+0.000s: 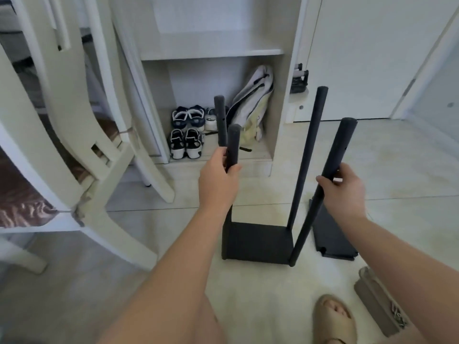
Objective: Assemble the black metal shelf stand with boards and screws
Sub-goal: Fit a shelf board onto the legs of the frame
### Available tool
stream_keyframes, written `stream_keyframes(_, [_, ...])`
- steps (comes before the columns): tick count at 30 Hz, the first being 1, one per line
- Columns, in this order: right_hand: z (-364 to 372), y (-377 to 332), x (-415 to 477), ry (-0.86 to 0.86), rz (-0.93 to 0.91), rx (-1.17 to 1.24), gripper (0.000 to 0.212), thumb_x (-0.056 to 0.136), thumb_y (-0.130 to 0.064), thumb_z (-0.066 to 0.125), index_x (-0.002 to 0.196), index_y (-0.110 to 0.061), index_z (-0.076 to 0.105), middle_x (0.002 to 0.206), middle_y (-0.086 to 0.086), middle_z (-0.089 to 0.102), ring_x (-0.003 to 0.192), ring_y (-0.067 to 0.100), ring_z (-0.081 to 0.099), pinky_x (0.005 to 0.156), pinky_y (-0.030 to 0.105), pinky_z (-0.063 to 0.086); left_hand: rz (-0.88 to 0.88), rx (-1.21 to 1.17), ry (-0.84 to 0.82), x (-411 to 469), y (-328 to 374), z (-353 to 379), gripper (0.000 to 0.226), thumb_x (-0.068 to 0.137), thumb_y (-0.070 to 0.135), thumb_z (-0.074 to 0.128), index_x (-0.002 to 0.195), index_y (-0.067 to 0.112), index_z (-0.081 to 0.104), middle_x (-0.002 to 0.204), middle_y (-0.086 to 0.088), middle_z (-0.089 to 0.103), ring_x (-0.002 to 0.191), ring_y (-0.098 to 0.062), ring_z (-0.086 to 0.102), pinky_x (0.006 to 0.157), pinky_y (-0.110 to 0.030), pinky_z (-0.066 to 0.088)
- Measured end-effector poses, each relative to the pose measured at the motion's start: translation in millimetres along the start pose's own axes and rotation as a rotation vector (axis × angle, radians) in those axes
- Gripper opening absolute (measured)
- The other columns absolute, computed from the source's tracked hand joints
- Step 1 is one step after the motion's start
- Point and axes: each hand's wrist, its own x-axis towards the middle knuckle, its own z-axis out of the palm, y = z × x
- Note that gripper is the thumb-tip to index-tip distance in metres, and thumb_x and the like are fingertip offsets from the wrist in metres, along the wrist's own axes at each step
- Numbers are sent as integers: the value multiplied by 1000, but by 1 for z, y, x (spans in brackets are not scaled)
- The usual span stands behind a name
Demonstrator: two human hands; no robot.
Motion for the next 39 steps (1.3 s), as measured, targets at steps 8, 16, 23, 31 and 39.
stream_keyframes(8, [62,8,18,-79,43,89,28,96,-16,66,121,-27,61,99,-15,63,85,-7,59,62,9,39,-36,78,81,18,-31,6,32,93,19,66,123,28,59,101,21,59,97,-7,63,77,-20,46])
stream_keyframes(16, [66,7,35,-166,38,83,26,94,-16,68,113,-31,62,97,-19,64,91,4,64,72,19,49,-113,60,133,23,-46,-5,31,93,22,67,122,30,58,99,24,62,96,-5,65,85,-35,58])
stream_keyframes(23, [47,16,35,-150,105,64,25,93,-18,69,116,-27,64,104,-9,68,93,17,68,80,32,56,-129,15,165,17,-56,-22,27,93,26,69,118,27,60,104,18,65,95,-2,65,84,-32,59])
stream_keyframes(31, [40,14,22,-193,113,20,17,91,-20,68,106,-29,64,99,-11,68,81,12,66,64,25,48,-121,-4,147,12,-60,-24,31,94,28,67,124,25,63,107,17,68,97,0,64,89,-30,57])
stream_keyframes(39, [30,18,20,-292,116,-21,20,96,-25,66,116,-25,62,110,-8,68,88,6,64,66,19,45,-175,-19,143,6,-54,-17,43,94,27,68,134,23,54,121,9,64,108,-8,63,94,-33,54])
